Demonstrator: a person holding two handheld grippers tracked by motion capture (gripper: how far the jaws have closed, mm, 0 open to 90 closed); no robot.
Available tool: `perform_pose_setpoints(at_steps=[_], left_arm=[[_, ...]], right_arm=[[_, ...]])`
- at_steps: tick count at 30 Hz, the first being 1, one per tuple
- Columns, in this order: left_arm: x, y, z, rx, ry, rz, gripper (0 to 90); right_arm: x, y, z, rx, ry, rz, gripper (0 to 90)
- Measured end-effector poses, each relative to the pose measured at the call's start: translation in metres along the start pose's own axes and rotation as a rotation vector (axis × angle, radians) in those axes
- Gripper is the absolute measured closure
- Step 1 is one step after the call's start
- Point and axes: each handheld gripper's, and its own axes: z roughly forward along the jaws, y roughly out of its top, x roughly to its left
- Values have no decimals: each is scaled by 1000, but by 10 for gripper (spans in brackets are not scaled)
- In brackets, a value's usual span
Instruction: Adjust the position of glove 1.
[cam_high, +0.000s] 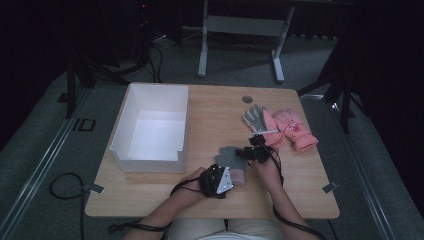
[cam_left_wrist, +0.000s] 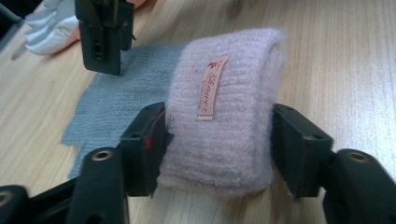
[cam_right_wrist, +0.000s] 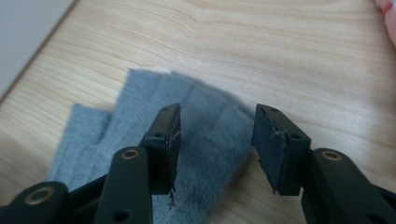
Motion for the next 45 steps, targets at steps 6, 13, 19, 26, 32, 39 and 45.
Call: perform_pose_setpoints(at_steps=[6, 13, 19, 26, 32, 39, 45], left_arm=[[14, 2, -3, 20, -72, -17, 612], [24, -1, -3, 12, -133, -43, 676], [30, -4, -2, 2, -168, -68, 688], [34, -6, -4, 7, -186, -90, 693], [35, -9, -5, 0, -189, -106, 696], [37, -9, -7, 12, -192, -116, 697], [43, -6, -12, 52, -213, -136, 701]], right_arm=[[-4, -4, 5, 14, 28, 34, 484], [-3, -1, 7, 43, 76, 43, 522], [-5, 1, 11, 64, 173, 88, 598], [6, 5, 20, 92, 280, 112, 645], [22, 12, 21, 74, 281, 32, 595], [27, 16, 34, 100, 250, 11, 702], [30, 19, 20, 64, 248, -17, 731]])
